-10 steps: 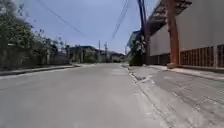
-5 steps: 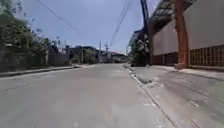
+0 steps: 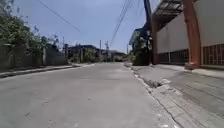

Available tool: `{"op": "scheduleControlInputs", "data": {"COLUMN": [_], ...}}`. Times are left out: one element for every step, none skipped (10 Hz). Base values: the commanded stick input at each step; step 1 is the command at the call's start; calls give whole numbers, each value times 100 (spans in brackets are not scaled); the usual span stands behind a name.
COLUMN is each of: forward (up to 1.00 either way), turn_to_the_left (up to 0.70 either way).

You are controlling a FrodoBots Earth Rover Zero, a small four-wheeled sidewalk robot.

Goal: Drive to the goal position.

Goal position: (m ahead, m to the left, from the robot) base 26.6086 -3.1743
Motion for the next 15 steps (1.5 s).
{"op": "scheduleControlInputs", "data": {"forward": [0, 0, 6, 36, 78, 100, 100, 100, 100, 100, 100, 100, 100, 100, 100], "turn_to_the_left": [0, 0, 0, 0, 0, 0, 0, 0, 0, 0, 0, 0, 0, 0, 0]}}
